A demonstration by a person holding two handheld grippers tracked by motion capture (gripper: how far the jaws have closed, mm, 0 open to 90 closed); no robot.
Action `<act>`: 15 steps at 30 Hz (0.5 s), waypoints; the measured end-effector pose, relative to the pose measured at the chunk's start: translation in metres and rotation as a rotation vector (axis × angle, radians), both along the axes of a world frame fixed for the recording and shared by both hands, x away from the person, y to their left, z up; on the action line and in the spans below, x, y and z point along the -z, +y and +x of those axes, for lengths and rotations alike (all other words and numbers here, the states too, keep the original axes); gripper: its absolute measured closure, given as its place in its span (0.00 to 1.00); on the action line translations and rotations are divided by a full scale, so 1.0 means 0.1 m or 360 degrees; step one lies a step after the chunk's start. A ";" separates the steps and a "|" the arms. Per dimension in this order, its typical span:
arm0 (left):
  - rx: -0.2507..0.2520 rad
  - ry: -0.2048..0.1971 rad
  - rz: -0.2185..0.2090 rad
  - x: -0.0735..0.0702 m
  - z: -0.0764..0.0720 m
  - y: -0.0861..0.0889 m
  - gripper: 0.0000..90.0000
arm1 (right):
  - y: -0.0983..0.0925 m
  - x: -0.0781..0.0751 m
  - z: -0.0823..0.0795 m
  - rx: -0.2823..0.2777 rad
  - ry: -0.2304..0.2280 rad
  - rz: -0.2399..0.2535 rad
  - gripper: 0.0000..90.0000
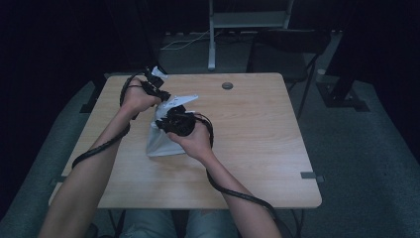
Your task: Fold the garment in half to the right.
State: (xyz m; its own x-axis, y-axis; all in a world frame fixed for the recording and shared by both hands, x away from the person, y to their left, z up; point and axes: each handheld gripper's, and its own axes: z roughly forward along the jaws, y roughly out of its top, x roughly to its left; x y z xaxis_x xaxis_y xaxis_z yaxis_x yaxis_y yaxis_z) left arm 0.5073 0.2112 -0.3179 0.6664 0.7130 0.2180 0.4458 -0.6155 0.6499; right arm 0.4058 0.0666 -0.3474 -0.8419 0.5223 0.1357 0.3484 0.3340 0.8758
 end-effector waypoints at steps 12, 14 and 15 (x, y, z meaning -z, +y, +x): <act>0.0009 0.0007 -0.0005 0.04 0.00 -0.07 0.96 | -0.05 0.03 -0.01 0.0013 0.0008 -0.0004 0.91; 0.0009 0.0007 -0.0006 0.05 0.00 -0.08 0.96 | -0.07 0.04 0.00 0.0013 0.0008 -0.0007 0.91; 0.0007 0.0009 -0.0011 0.05 0.00 -0.08 0.96 | -0.08 0.04 0.00 0.0014 0.0010 -0.0004 0.91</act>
